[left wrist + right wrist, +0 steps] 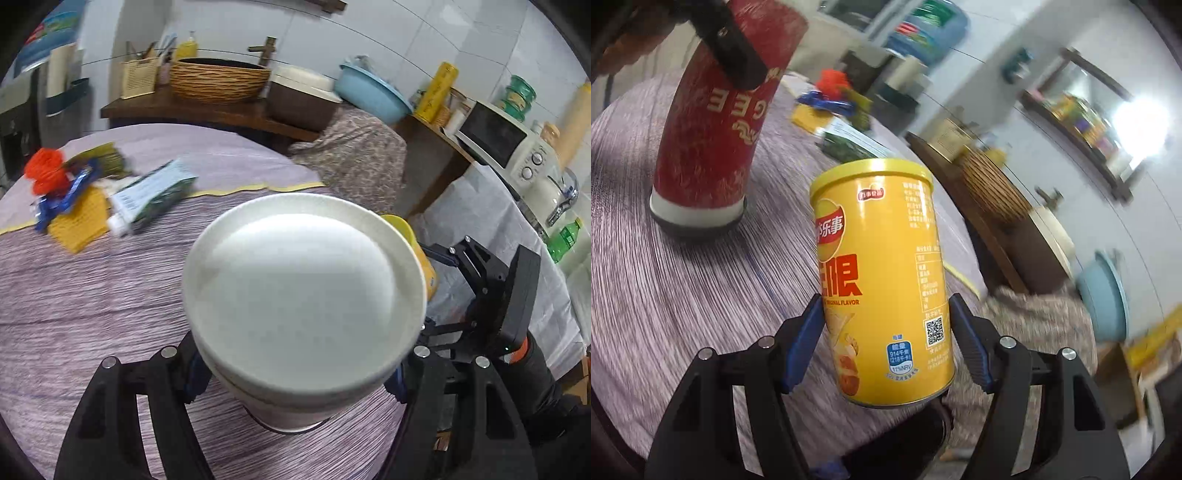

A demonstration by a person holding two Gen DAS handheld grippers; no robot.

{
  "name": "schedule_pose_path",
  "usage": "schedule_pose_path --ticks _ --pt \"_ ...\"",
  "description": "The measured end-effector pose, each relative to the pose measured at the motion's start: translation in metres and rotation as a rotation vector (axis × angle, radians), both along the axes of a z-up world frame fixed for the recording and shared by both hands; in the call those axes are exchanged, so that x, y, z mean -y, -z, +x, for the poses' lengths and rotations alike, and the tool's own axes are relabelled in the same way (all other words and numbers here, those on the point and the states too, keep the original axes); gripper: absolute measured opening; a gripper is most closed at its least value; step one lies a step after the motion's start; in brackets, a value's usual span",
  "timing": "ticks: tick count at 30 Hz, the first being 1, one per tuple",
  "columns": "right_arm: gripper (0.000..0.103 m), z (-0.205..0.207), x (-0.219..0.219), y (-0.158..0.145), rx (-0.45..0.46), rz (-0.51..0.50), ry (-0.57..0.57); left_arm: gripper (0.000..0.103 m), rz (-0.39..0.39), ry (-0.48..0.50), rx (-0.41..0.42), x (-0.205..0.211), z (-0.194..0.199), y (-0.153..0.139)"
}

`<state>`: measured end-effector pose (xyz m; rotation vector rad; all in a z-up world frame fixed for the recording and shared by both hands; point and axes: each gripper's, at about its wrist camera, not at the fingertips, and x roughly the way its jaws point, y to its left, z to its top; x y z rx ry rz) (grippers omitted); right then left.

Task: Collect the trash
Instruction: 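Carry the red cup and yellow can to the black bin, left tool drops cup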

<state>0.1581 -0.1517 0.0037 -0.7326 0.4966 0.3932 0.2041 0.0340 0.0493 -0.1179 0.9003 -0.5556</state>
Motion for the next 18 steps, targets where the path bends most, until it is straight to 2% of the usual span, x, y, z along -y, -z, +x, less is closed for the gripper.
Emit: schedule_pose_path --ticks 7,18 --pt "0.068 -0.02 0.066 0.003 -0.007 0.078 0.148 0.071 -0.071 0.062 -0.013 0.058 0.019 0.001" --pt "0.068 -0.034 0.131 0.015 -0.003 0.17 0.346 0.071 -0.063 0.189 0.003 0.162 0.038 -0.007"
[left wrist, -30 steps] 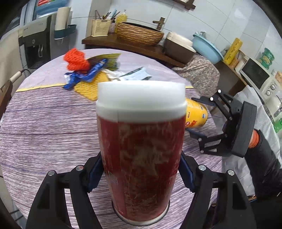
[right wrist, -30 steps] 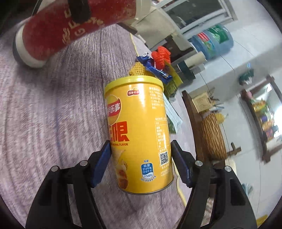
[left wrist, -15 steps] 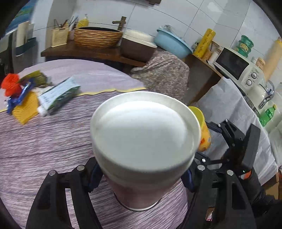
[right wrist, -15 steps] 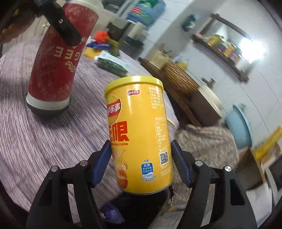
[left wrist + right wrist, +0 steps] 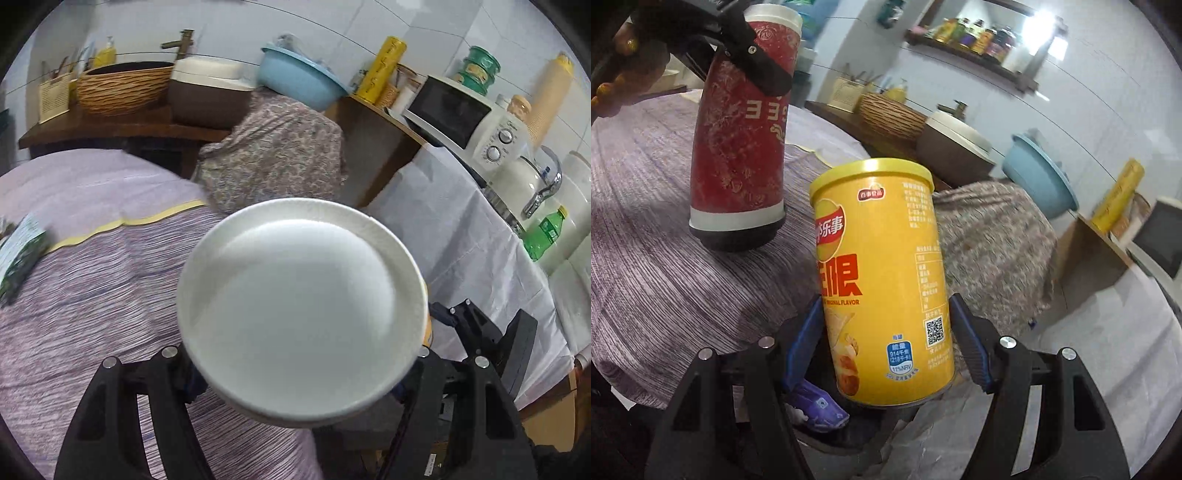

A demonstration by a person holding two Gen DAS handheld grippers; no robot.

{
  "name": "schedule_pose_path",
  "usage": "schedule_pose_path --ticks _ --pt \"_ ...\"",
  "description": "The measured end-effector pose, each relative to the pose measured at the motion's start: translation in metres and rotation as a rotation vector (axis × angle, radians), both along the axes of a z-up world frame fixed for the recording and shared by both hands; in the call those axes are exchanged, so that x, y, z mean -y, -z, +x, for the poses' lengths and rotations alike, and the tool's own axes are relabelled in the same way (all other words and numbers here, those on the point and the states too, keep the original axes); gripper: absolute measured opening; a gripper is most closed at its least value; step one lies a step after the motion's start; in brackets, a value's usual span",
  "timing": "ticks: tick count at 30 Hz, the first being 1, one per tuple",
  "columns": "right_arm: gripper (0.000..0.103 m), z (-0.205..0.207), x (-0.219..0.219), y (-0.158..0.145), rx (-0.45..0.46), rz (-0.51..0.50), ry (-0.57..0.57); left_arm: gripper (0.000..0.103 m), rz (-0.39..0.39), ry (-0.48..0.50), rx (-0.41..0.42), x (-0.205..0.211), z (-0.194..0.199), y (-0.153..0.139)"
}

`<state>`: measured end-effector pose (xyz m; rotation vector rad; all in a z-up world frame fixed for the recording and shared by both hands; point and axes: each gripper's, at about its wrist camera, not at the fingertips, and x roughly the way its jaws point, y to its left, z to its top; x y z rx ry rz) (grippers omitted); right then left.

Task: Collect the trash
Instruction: 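Carry the red cup and yellow can to the black bin, left tool drops cup, then open the right tool over the bin to drop the yellow can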

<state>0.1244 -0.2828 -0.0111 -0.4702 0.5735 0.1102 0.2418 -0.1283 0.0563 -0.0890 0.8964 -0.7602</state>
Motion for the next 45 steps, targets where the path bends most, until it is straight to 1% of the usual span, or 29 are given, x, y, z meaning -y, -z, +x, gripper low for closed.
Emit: schedule_pose_path --ticks 5,8,10,12,15,16,20,22,24,25,28,29,31,32,34,36,39,42,45 --pt "0.068 -0.017 0.034 0.007 0.0 0.044 0.108 0.071 0.001 0.071 -0.016 0.054 0.004 0.006" --pt "0.068 -0.025 0.052 0.015 -0.008 0.043 0.174 0.071 0.018 0.104 -0.04 0.086 0.007 0.021" --pt "0.068 -0.031 0.063 0.022 -0.019 0.059 0.209 0.071 0.034 0.119 -0.072 0.111 0.01 0.037" --pt "0.068 -0.035 0.074 0.029 -0.036 0.071 0.242 0.071 0.06 0.122 -0.091 0.127 0.013 0.053" --pt "0.068 -0.041 0.084 0.042 -0.062 0.07 0.274 0.071 0.142 0.108 -0.112 0.148 0.016 0.086" --pt "0.068 -0.042 0.087 0.048 -0.074 0.071 0.285 0.071 0.181 0.103 -0.121 0.156 0.016 0.102" --pt "0.068 -0.042 0.092 0.063 -0.106 0.087 0.302 0.07 0.254 0.081 -0.198 0.167 0.019 0.15" --pt "0.068 -0.043 0.091 0.07 -0.118 0.088 0.305 0.071 0.274 0.065 -0.217 0.169 0.021 0.162" --pt "0.068 -0.042 0.093 0.075 -0.128 0.089 0.307 0.077 0.289 0.068 -0.234 0.171 0.02 0.17" --pt "0.068 -0.042 0.094 0.077 -0.131 0.087 0.309 0.081 0.298 0.065 -0.229 0.171 0.019 0.17" --pt "0.068 -0.04 0.095 0.082 -0.143 0.091 0.311 0.081 0.3 0.062 -0.197 0.169 0.014 0.161" --pt "0.068 -0.038 0.095 0.084 -0.148 0.093 0.313 0.081 0.296 0.058 -0.181 0.167 0.012 0.154" --pt "0.068 -0.037 0.093 0.086 -0.154 0.098 0.306 0.081 0.25 0.063 -0.153 0.161 0.006 0.136" --pt "0.068 -0.033 0.091 0.088 -0.159 0.102 0.296 0.084 0.24 0.059 -0.132 0.162 0.004 0.127" --pt "0.068 -0.027 0.082 0.091 -0.168 0.107 0.269 0.09 0.24 0.041 -0.049 0.158 -0.006 0.104" --pt "0.068 -0.02 0.076 0.096 -0.182 0.121 0.249 0.092 0.214 0.042 0.015 0.151 -0.016 0.083" --pt "0.068 -0.006 0.067 0.107 -0.216 0.149 0.234 0.094 0.175 0.029 0.08 0.138 -0.027 0.056" --pt "0.068 0.009 0.054 0.118 -0.245 0.139 0.211 0.096 0.143 0.023 0.125 0.123 -0.038 0.038" --pt "0.068 0.025 0.038 0.133 -0.288 0.129 0.18 0.097 0.125 0.02 0.139 0.112 -0.046 0.032"
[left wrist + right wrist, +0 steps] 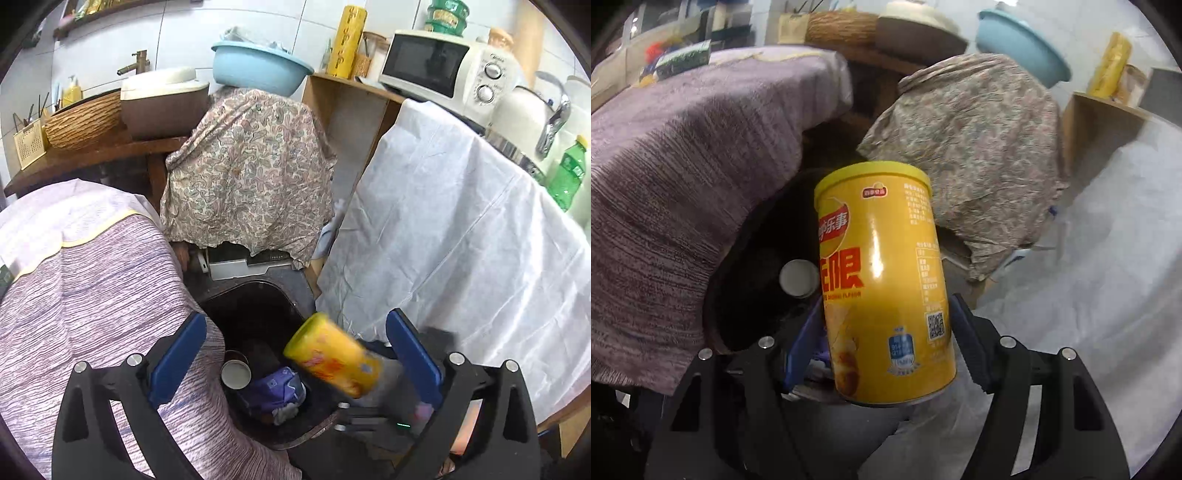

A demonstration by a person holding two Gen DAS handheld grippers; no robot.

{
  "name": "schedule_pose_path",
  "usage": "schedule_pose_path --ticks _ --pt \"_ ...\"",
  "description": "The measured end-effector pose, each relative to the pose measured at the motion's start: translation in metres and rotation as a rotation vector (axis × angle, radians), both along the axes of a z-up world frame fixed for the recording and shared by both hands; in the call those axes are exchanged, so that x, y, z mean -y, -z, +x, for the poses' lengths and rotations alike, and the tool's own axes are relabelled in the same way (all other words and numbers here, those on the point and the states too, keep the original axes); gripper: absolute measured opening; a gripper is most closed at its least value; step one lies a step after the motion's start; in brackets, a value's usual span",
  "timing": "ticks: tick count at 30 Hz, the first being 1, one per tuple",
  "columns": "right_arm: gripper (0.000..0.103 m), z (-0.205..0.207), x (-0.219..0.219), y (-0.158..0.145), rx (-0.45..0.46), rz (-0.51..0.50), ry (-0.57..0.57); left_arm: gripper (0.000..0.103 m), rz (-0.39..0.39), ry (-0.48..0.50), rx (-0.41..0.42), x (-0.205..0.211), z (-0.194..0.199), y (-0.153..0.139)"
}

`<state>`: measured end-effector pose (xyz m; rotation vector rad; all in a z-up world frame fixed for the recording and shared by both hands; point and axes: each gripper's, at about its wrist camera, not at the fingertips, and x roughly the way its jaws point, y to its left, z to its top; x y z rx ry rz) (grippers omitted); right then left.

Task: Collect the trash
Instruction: 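Open the right tool over the bin to drop the yellow can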

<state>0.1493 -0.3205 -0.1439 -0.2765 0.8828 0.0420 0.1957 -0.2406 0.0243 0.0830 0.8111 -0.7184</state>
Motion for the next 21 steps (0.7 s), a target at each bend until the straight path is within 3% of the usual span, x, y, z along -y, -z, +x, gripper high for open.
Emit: schedule_pose_path --ticks 10,15,21 --pt "0.064 0.044 -0.032 0.062 -0.137 -0.046 -0.039 0.097 0.021 -0.054 -0.012 -0.034 -0.001 0.008" --pt "0.077 0.041 -0.034 0.059 -0.119 -0.014 -0.016 0.097 -0.005 -0.089 -0.009 -0.052 0.001 0.002" --pt "0.078 0.031 -0.029 0.04 -0.089 0.001 0.016 0.098 -0.023 -0.114 -0.008 -0.07 0.001 0.0"
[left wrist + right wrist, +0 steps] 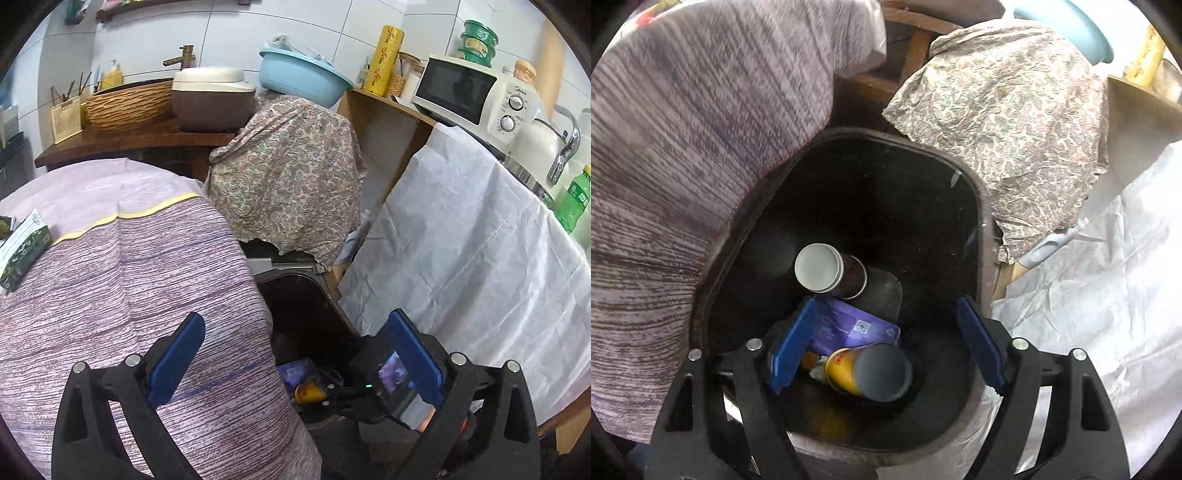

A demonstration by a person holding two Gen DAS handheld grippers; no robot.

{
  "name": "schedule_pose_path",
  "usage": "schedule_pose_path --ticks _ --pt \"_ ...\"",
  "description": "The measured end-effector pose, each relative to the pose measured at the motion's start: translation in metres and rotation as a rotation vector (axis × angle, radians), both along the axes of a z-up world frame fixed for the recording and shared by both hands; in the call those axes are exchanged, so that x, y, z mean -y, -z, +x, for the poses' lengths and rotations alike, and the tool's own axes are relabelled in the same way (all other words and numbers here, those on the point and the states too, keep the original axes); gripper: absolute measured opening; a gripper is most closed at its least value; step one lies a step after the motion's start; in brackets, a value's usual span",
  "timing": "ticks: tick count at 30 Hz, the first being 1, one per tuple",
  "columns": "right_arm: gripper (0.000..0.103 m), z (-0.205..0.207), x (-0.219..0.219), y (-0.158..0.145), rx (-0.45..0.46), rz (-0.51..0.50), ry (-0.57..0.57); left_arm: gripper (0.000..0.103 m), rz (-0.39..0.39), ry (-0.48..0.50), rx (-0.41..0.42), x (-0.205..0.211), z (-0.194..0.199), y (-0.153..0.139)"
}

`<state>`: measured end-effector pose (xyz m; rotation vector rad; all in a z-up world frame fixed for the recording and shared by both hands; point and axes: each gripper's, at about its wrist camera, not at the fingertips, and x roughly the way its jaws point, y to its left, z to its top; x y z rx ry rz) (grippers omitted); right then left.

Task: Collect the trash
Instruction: 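Move both tools back over the table toward the remaining trash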

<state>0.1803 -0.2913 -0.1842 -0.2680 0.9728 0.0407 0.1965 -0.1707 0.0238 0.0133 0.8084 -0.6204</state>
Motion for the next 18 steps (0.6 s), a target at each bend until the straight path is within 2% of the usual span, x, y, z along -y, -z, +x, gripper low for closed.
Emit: schedule_pose_path --ticks 5,11,18 --pt "0.079 -0.016 -0.004 -0.024 0.051 -0.05 -0.022 0.098 0.002 -0.006 0.002 -0.017 -0.006 0.003" --pt "0.079 -0.027 -0.013 -0.07 0.155 -0.083 -0.071 0.098 0.053 -0.04 0.027 -0.054 -0.012 0.008" --pt "0.083 -0.014 -0.061 -0.137 0.28 -0.089 -0.255 0.098 0.103 -0.13 0.021 -0.124 -0.007 0.009"
